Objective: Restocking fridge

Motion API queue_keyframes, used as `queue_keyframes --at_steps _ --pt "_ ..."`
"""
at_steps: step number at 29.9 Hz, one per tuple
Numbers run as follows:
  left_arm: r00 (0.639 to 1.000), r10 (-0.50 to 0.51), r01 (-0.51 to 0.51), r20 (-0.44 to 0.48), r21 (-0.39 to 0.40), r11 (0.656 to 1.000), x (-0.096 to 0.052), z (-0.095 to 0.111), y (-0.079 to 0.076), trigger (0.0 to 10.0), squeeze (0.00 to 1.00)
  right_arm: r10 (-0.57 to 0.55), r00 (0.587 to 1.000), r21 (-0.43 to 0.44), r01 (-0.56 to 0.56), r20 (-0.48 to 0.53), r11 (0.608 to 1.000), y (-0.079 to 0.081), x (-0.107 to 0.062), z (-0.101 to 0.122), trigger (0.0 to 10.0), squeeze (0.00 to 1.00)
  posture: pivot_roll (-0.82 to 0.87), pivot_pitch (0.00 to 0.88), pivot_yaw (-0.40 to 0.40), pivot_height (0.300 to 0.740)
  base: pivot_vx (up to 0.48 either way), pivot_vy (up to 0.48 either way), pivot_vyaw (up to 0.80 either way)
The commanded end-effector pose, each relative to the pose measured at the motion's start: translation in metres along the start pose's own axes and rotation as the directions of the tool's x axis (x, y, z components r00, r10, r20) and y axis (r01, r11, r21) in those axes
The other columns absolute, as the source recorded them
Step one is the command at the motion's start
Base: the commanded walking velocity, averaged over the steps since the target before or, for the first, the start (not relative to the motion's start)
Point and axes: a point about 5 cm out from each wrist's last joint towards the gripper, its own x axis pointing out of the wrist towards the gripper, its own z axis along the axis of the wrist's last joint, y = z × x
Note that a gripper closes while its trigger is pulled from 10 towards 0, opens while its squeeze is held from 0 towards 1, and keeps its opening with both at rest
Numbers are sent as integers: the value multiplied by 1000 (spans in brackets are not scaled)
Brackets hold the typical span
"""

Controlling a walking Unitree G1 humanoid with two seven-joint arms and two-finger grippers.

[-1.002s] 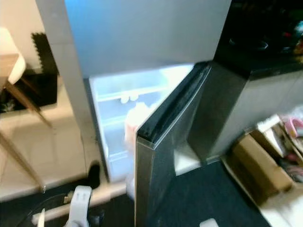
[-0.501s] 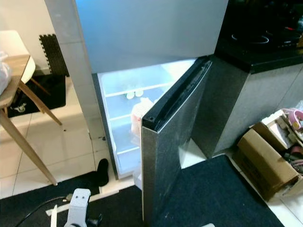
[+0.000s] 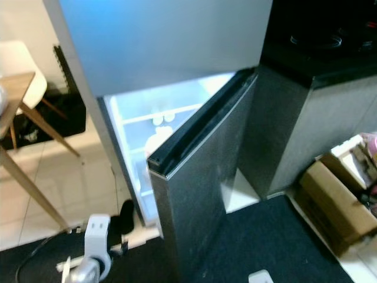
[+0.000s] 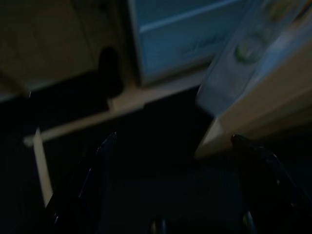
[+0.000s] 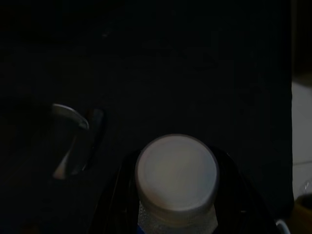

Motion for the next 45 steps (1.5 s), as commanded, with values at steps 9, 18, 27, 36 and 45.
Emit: queue_keyframes --at_steps 9,18,27,36,45 --pt "971 -82 85 226 -1 996 16 65 -6 10000 0 3 1000 24 -3 1 1000 3 -1 -4 10000 0 -125 75 54 726 0 0 0" --pt "858 -484 457 174 172 873 19 86 -45 10000 0 -7 1000 45 7 -12 999 3 -2 -10 10000 0 -143 81 81 726 0 0 0" --pt "518 -855 841 -18 196 505 0 74 -75 10000 0 2 998 63 2 -65 998 12 -6 -31 10000 0 -149 87 94 726 0 0 0" --pt "158 -987 980 -36 130 152 -27 79 -139 10000 0 14 997 60 -9 -79 998 14 -2 -17 10000 0 -147 91 95 726 0 0 0" --pt "208 -975 971 80 99 216 -26 88 -140 10000 0 18 997 54 -13 -80 998 14 -1 -14 10000 0 -145 91 94 726 0 0 0"
